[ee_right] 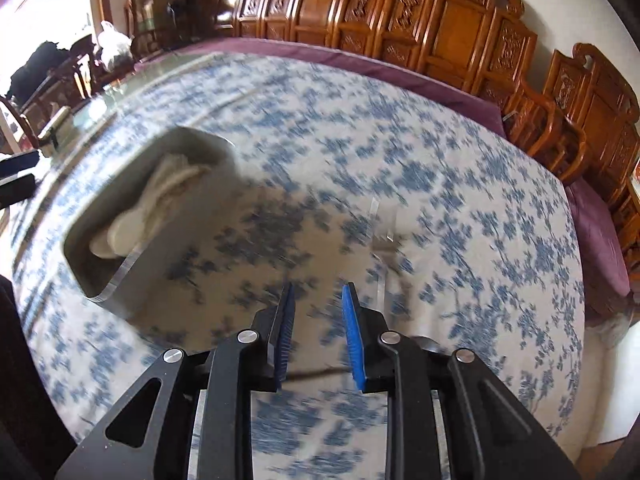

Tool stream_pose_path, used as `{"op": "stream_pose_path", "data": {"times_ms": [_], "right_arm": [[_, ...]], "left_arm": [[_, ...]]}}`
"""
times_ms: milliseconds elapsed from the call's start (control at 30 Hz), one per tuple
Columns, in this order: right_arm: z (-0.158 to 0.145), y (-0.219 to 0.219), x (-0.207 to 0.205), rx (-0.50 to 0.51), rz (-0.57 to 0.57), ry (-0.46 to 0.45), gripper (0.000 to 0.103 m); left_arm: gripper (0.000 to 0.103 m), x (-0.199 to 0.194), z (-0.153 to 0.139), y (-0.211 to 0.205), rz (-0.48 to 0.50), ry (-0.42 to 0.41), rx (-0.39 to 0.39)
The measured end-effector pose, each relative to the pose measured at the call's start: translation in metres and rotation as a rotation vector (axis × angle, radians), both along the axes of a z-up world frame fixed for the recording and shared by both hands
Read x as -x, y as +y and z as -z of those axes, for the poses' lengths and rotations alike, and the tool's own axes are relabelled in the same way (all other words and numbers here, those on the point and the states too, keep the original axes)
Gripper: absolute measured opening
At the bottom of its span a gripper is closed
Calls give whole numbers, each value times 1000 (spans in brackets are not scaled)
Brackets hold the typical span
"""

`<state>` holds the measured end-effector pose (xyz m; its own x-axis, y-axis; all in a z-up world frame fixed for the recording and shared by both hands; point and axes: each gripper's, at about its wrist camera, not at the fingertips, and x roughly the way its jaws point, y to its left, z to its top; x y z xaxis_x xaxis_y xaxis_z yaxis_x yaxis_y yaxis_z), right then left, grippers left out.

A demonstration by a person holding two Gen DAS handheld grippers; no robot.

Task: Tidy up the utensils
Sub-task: 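Move the right tool back to the metal fork on the tablecloth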

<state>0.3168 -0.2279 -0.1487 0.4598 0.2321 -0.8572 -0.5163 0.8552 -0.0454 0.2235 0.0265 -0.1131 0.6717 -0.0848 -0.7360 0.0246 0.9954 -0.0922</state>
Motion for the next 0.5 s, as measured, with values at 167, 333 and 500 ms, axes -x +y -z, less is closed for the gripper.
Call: {"op": "stream_pose_path", "data": {"times_ms": [167, 333, 500], "right_arm": [[32, -31, -21, 26, 28, 67, 26], [52, -37, -45, 3, 11, 111, 26], [67, -22, -65, 37, -11, 144, 26]], "left_arm": [[92, -4, -4, -24, 29, 4, -20], [92, -12, 1, -43, 44, 15, -30], [92, -20, 15, -62, 53, 45, -42]]}}
